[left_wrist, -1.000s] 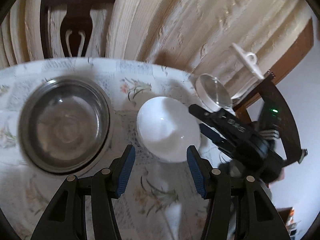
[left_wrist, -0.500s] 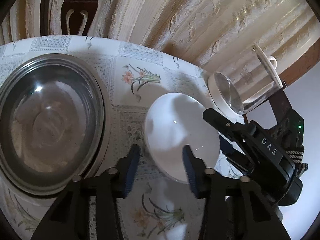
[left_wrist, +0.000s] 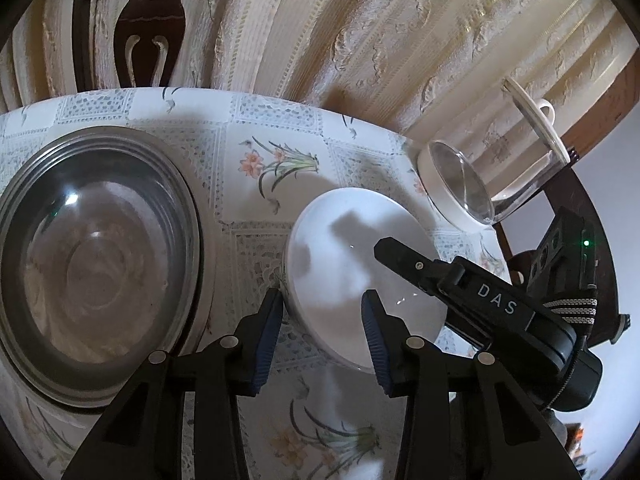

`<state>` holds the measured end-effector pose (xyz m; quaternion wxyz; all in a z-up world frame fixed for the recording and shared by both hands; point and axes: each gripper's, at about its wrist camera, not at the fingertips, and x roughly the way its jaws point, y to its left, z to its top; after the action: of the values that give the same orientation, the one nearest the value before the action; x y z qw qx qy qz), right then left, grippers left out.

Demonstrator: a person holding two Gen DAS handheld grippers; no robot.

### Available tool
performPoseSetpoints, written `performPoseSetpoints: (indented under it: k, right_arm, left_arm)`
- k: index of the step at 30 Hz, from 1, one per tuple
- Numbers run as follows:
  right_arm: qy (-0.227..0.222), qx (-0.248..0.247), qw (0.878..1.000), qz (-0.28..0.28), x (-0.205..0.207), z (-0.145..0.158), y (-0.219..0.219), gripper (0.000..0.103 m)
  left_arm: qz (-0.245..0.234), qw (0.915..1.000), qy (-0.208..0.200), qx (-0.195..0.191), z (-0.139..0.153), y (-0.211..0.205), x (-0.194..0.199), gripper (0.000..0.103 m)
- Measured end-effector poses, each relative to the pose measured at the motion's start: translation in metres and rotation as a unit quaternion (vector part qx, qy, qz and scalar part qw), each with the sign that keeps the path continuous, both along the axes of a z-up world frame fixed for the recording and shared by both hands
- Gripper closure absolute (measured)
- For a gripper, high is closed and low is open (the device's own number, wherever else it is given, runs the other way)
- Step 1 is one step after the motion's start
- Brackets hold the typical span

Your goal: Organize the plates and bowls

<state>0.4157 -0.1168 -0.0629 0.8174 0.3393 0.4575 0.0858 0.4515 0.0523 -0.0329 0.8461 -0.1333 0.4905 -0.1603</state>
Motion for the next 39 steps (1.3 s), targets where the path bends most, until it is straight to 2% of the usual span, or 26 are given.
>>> performPoseSetpoints:
  k: [3,12,23,30,39]
  right_arm:
    - [0.0,0.014,1.0,0.005,0.001,-0.002,0.0,0.068]
    - [-0.007,0.017,1.0,-0.004,-0.001,0.003,-0.003,0.068]
    - [-0.041,0.034,0.998,0.017,-0.004,0.024,0.01,0.068]
    - [-0.076,0.033,0.995,0.05,-0.006,0.046,0.045,0.068]
    - [-0.098,0.022,0.991,0.09,-0.009,0.049,0.108,0.068]
  left_arm:
    - [-0.001,1.0,-0.003,0.004,0.0,-0.001,0.001,0.061]
    - [-0.007,0.9999,-0.008,0.004,0.003,-0.003,-0.002,0.061]
    - [-0.008,0.9988,-0.048,-0.002,0.04,0.006,-0.016,0.061]
    - [0.017,0.9976,-0.068,0.001,0.06,0.037,-0.024,0.061]
    - [0.065,0.9948,-0.077,0.013,0.068,0.1,-0.032,0.061]
